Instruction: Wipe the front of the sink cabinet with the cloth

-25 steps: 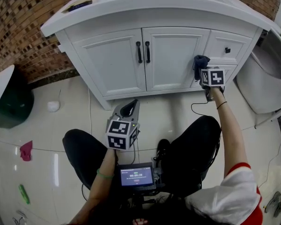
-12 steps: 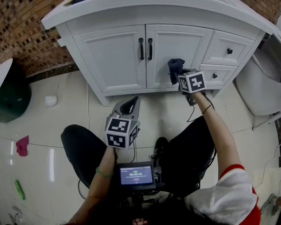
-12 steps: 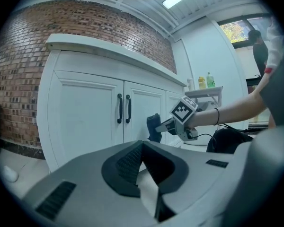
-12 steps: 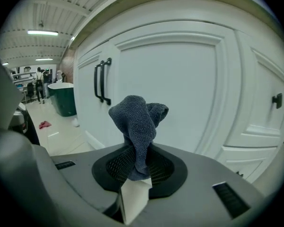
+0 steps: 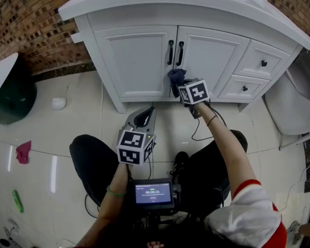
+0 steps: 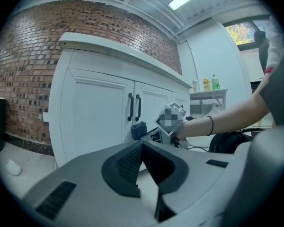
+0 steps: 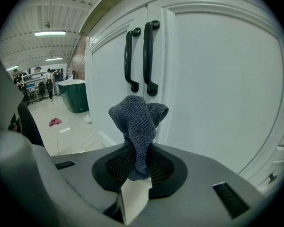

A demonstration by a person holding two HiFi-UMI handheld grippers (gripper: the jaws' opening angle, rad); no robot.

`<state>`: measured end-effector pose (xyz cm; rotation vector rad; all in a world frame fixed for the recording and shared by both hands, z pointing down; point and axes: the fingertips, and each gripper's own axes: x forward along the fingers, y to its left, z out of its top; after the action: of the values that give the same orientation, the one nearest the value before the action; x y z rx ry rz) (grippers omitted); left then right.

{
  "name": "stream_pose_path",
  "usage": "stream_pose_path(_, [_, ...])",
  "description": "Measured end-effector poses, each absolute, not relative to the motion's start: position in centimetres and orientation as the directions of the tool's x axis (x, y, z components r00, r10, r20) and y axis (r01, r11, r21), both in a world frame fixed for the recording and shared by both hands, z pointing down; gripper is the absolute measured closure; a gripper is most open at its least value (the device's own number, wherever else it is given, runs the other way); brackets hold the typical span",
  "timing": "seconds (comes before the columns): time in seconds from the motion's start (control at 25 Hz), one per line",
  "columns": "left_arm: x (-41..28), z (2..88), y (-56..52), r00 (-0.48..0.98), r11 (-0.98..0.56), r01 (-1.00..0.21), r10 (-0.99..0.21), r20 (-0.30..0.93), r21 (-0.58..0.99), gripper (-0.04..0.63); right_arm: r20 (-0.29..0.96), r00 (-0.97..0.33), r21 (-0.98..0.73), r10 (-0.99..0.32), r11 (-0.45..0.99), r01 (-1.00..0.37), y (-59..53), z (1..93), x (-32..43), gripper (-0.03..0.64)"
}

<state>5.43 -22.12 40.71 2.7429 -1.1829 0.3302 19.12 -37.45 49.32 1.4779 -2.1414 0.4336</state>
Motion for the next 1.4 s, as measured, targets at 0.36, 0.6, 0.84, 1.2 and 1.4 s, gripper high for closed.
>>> stream_pose_path(0.36, [3.9, 40.0, -22.8, 0.661, -0.669, -0.742, -0.718, 0.219, 0.049, 0.558, 0.620, -0.192, 0.075, -0.761, 0.301, -0.951, -38.0, 51.4, 23.1, 0.551])
stream_pose_path(0.6, [4.7, 39.7, -22.8, 0.663, -0.672, -0.740, -0.717, 0.214, 0.042, 0.558, 0.637, -0.097, 0.122, -0.765, 0.224, -0.967, -37.0, 51.4, 29.7, 0.551])
stream_pose_path(0.84, [5.4, 38.9, -22.3, 0.664, -0.672, -0.740, -0.720, 0.204, 0.037, 0.558, 0.647, 0.017, 0.153, -0.762, 0.107, -0.982, -34.6, 51.8, 37.3, 0.551])
stream_pose_path(1.2, [7.5, 39.0, -21.4, 0.679, -0.693, -0.721, -0.700, 0.221, 0.020, 0.558, 0.655, 0.131, 0.084, -0.744, -0.101, -0.991, -30.9, 52.5, 45.7, 0.551])
stream_pose_path(1.4, [8.3, 39.3, -21.1, 0.688, -0.705, -0.710, -0.689, 0.228, 0.014, 0.558, 0.641, 0.065, 0.026, -0.765, -0.064, -0.998, -31.0, 52.5, 43.8, 0.551])
